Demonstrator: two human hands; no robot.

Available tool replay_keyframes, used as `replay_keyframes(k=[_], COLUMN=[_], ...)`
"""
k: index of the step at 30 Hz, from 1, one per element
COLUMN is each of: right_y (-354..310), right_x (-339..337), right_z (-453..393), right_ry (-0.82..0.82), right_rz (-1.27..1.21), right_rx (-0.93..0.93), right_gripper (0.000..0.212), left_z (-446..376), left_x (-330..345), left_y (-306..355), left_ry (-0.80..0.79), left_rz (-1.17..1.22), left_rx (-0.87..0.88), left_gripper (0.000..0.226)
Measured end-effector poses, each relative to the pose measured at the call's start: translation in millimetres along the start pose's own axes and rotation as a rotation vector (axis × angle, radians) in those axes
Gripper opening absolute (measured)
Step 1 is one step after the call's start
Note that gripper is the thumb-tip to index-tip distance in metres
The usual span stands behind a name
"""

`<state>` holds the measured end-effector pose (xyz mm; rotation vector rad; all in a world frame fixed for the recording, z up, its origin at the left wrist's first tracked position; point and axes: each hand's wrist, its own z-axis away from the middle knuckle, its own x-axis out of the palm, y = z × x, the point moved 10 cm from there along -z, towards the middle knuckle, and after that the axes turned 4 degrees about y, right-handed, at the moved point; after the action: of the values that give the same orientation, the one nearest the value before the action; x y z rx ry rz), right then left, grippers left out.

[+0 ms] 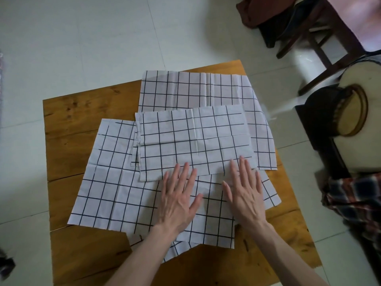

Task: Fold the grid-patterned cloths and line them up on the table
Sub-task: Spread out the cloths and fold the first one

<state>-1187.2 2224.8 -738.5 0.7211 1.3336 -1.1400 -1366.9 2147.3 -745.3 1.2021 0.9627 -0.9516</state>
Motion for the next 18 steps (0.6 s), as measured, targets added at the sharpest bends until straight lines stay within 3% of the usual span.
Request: replay_keyframes(k=[4,9,18], right_y=[-37,-15,30], right_x=[13,25,-9], right_z=[-9,-12,-9], right_ry=[-0.037,-0.087,0.058], right_rz=[-0.043,-0.052,-0.097], right_rx=[-0.126,-0.053,0.042], right_gripper=[0.062,0.063,0.057], left_z=[-15,-17,-15], left_x=[10,19,18], left_y=[36,31,21], left_ry=[-0.017,-0.056,-0.048], left_rz=[-0.004,-0.07,-0.03], left_rx=[0.07,0.052,0.038], left_gripper=[0.074,0.072,0.068])
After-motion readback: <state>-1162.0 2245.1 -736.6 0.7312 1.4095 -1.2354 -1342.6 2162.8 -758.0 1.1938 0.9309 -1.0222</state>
